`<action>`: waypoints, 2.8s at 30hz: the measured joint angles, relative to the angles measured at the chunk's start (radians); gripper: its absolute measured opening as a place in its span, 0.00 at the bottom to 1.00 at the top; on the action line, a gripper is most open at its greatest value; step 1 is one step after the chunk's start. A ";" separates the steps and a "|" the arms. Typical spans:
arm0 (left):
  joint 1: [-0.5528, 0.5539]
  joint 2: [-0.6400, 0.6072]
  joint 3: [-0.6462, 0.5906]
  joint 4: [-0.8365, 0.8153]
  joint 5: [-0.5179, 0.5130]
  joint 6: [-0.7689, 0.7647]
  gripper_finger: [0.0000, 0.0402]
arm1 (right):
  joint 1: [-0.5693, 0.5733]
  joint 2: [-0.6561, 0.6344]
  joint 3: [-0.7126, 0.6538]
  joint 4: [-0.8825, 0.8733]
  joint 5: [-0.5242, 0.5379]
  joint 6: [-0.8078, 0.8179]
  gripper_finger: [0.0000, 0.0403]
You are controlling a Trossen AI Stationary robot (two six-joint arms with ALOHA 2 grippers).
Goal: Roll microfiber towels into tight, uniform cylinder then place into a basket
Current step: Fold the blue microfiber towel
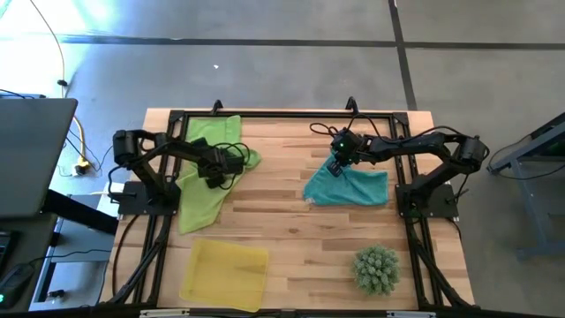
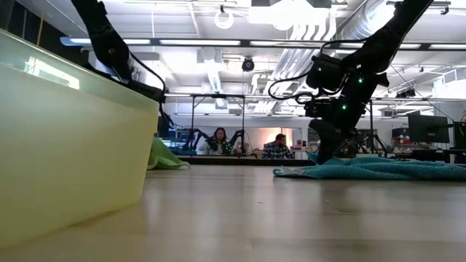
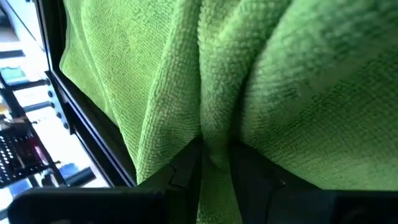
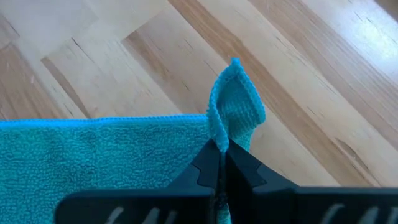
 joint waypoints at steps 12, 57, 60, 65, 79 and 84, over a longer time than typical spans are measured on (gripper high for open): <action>-0.013 0.000 0.104 -0.331 0.018 -0.424 0.18 | 0.000 0.000 0.000 0.000 0.000 0.000 0.00; -0.128 -0.003 0.217 -0.509 0.175 -0.653 0.21 | 0.000 0.000 0.000 -0.047 -0.016 -0.001 0.00; -0.128 -0.003 0.217 -0.509 0.157 -0.656 0.24 | 0.000 0.000 0.000 -0.047 -0.016 -0.001 0.00; -0.128 -0.003 0.217 -0.509 0.144 -0.663 0.31 | 0.000 0.000 0.000 -0.047 -0.017 -0.001 0.00; -0.204 -0.003 0.423 -0.563 0.223 -0.341 0.28 | 0.000 0.000 0.002 -0.051 -0.051 -0.001 0.00; -0.236 -0.003 0.510 -0.349 0.212 -0.159 0.26 | 0.000 0.000 0.065 -0.109 -0.134 -0.033 0.00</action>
